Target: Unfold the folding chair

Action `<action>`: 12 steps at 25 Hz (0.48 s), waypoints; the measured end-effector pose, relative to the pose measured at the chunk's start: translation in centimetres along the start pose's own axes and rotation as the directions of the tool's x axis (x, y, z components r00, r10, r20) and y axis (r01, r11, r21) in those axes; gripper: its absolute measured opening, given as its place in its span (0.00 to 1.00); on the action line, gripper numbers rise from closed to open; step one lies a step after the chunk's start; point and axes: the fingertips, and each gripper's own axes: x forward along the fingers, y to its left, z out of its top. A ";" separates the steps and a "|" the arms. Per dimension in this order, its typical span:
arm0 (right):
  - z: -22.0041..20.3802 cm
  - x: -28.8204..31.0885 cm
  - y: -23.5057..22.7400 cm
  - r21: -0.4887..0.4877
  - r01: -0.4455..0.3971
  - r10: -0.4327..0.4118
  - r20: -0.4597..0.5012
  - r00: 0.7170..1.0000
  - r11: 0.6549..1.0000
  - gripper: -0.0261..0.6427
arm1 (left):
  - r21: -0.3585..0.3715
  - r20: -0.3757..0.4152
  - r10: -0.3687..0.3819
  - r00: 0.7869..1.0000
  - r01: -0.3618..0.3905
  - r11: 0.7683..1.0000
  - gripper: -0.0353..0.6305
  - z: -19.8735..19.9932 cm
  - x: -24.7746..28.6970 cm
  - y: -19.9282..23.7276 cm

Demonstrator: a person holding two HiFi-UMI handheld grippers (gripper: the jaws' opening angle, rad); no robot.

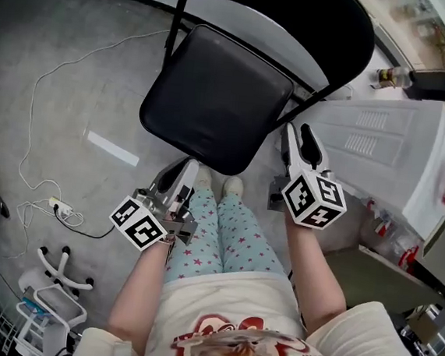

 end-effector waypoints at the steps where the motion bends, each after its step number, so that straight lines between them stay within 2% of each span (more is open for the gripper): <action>1: 0.5 -0.4 1.1 0.005 -0.022 0.022 0.001 1.000 1.000 0.32 | 0.056 -0.009 -0.003 1.000 0.003 0.998 0.06 0.9 0.0 -1.2; 4: 1.8 -1.6 4.4 0.015 -0.084 0.084 0.005 0.996 0.996 0.28 | 0.164 -0.021 -0.032 0.999 0.035 0.986 0.06 3.6 0.1 -4.7; 7: 3.5 -3.1 7.7 -0.001 -0.148 0.148 0.016 0.989 0.989 0.21 | 0.222 -0.030 -0.071 0.997 0.075 0.972 0.06 5.6 0.3 -7.8; 12: 7.3 -6.1 12.5 -0.080 -0.249 0.254 0.062 0.965 0.965 0.14 | 0.300 -0.015 -0.097 0.995 0.097 0.949 0.06 8.4 0.5 -11.9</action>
